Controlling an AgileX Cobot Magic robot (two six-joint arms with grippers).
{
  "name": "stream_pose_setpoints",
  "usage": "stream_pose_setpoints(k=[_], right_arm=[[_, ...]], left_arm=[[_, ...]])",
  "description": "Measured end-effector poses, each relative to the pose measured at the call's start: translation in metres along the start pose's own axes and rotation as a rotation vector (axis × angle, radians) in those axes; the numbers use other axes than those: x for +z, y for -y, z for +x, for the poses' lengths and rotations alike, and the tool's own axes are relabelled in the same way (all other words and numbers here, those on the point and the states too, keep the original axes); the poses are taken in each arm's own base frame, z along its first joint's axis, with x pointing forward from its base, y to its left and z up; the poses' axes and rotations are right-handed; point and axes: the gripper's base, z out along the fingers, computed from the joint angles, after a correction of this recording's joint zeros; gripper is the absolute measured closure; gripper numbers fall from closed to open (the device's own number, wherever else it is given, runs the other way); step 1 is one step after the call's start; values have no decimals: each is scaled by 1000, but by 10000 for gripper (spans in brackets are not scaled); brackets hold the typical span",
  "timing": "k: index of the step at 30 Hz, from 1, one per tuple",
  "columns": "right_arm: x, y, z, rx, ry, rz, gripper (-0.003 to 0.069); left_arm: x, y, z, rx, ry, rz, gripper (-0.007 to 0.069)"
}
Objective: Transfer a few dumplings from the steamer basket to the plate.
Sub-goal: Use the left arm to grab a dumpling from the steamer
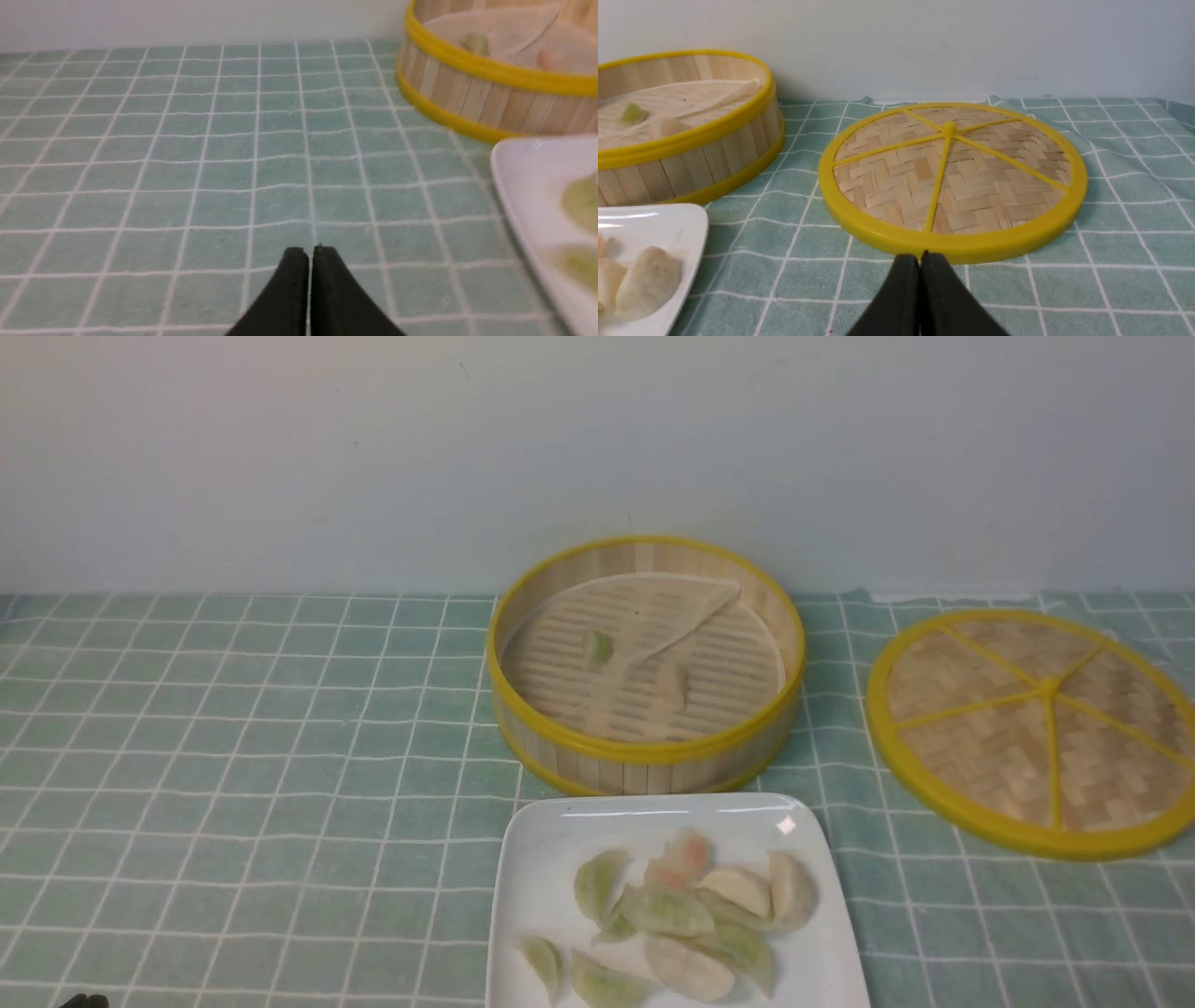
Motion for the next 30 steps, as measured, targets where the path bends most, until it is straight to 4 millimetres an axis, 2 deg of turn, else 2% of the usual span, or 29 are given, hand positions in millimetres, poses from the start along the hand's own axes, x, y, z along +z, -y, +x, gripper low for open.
stream_pose_setpoints(k=[4,9,13,16,19,21,23,24,26,27,28,29,30], right_arm=[[0,-2,-2,67,30,-18,673],[-2,-3,-21,478,227,-92,673],[-4,-1,-28,656,307,-112,673],[-5,0,-29,682,321,-113,673],[-6,2,-32,723,358,-113,673],[-8,1,-36,722,360,-124,673],[-14,-4,-51,665,334,-157,673],[-19,-7,-65,612,323,-173,673],[-29,-12,-96,511,292,-196,673],[-31,-16,-117,447,227,-202,673],[-31,-17,-120,441,215,-203,673],[-29,-22,-139,383,121,-209,673],[-26,-24,-148,352,60,-214,673]], left_arm=[[-1,2,-10,-180,112,37,631],[-6,-4,-32,-472,366,44,631],[-13,-14,-44,-668,537,15,631],[-18,-13,-56,-694,578,31,631],[-35,-2,-91,-644,617,107,631],[-43,10,-118,-549,571,143,631],[-44,22,-147,-444,474,173,631],[-40,29,-161,-386,386,186,631],[-25,41,-180,-281,165,212,631],[-3,47,-192,-212,-30,221,631],[0,48,-193,-202,-56,222,631],[17,53,-202,-151,-218,242,631],[36,53,-204,-130,-334,245,631]])
